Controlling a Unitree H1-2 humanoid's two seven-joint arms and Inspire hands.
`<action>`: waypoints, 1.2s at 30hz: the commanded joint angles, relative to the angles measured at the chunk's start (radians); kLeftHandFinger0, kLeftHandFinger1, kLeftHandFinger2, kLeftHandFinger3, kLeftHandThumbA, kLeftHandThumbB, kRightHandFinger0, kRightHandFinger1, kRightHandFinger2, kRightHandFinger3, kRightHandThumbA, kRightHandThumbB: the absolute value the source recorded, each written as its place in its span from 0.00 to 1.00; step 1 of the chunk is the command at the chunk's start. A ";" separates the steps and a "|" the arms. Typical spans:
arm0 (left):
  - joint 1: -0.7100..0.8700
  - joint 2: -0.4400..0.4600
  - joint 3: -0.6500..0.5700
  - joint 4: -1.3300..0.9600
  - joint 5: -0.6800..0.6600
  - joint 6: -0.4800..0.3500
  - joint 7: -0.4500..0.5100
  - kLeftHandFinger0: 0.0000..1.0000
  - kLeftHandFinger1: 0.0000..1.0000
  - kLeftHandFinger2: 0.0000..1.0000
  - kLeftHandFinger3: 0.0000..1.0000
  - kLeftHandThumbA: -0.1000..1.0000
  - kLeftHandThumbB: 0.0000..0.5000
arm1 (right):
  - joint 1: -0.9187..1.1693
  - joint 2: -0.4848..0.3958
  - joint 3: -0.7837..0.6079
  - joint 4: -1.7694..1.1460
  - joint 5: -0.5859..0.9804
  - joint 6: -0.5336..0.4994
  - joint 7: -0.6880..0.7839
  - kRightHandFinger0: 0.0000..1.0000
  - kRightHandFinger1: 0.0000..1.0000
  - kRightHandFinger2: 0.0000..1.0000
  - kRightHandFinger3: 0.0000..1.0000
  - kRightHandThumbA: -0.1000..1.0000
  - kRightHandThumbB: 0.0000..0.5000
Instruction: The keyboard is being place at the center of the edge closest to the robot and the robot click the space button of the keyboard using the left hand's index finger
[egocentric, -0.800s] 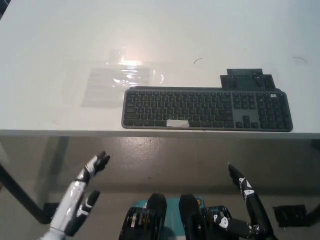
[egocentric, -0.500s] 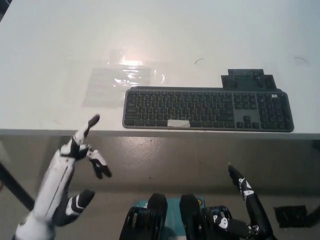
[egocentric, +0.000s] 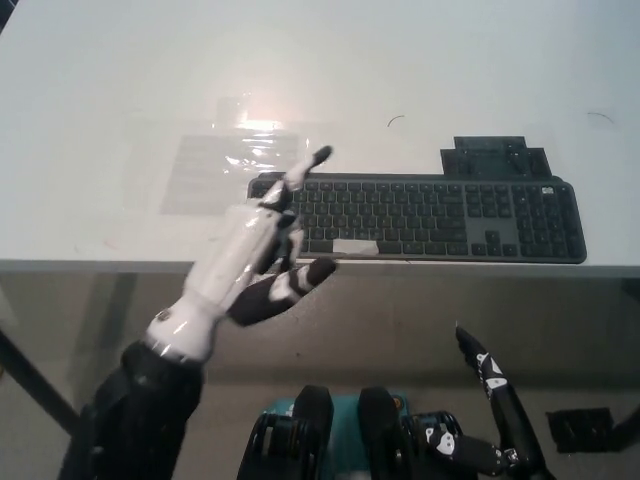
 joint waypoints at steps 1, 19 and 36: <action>-0.085 -0.016 -0.035 0.083 0.080 0.075 -0.024 0.00 0.02 0.14 1.00 1.00 0.74 | -0.017 -0.002 0.002 -0.020 -0.010 -0.059 -0.019 1.00 1.00 1.00 1.00 1.00 0.72; -0.171 -0.059 -0.111 0.385 0.135 0.111 0.025 0.00 0.06 0.24 1.00 1.00 0.75 | -0.024 -0.006 0.001 -0.023 -0.003 -0.059 -0.017 1.00 1.00 1.00 1.00 1.00 0.69; -0.090 -0.033 -0.103 0.430 0.125 0.091 0.065 0.00 0.06 0.23 1.00 1.00 0.67 | -0.016 -0.008 0.001 -0.024 0.005 -0.059 -0.017 1.00 1.00 1.00 1.00 1.00 0.71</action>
